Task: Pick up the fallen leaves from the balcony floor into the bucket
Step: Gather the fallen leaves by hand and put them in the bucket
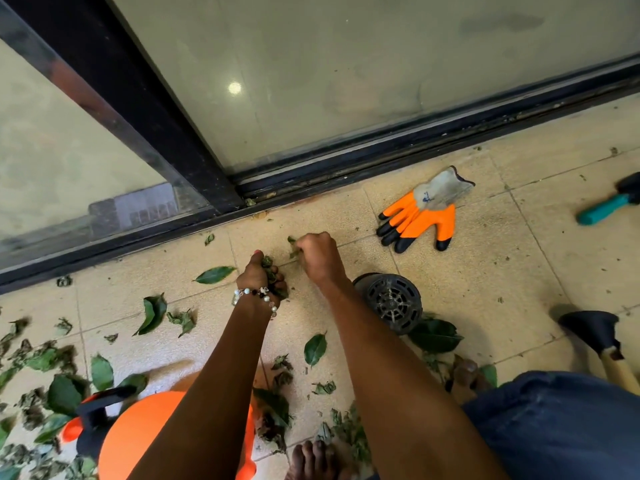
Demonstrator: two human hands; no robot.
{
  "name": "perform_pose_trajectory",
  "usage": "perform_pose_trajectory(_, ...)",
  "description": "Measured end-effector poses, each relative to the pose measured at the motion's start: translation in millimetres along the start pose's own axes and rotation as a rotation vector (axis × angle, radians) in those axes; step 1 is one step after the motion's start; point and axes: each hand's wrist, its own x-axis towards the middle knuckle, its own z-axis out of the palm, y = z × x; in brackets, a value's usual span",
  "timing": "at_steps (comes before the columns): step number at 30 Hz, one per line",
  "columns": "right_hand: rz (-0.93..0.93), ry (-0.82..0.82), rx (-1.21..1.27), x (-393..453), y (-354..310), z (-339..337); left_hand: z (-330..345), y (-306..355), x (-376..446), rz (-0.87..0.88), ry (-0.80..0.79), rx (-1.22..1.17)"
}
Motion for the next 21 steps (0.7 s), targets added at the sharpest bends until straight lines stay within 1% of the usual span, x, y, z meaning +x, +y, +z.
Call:
perform_pose_trajectory(1,-0.002,0.041,0.094,2.2,-3.4,-6.8,6.0,0.6,-3.4,0.015,-0.009,0.007)
perform_pose_trajectory(2,0.016,0.065,0.249,4.5,-8.6,-15.5,13.2,1.8,-7.3,0.037,-0.015,0.010)
perform_pose_trajectory(4,0.078,0.132,0.487,5.9,-19.1,-40.1,31.7,6.7,-17.1,0.081,-0.031,0.000)
perform_pose_trajectory(6,0.099,0.136,0.614,4.8,-22.7,-66.6,56.2,15.3,-30.7,0.118,-0.080,-0.028)
perform_pose_trajectory(8,0.046,0.130,0.604,3.5,-20.0,-91.8,84.3,25.8,-45.0,0.158,-0.142,-0.051)
perform_pose_trajectory(10,-0.001,0.158,0.557,-1.0,-11.9,-119.0,113.4,32.9,-63.7,0.171,-0.216,-0.022)
perform_pose_trajectory(13,-0.046,0.197,0.396,-10.9,-0.7,-168.6,156.6,29.6,-91.1,0.118,-0.363,0.040)
perform_pose_trajectory(16,-0.053,0.227,0.223,-32.5,20.3,-228.4,208.6,6.6,-128.1,0.023,-0.498,0.084)
perform_pose_trajectory(18,-0.038,0.295,0.181,-49.2,36.6,-262.1,240.1,-11.4,-156.2,-0.028,-0.576,0.101)
perform_pose_trajectory(21,0.030,0.472,0.185,-89.2,64.3,-307.3,279.9,-46.1,-203.1,-0.097,-0.713,0.196)
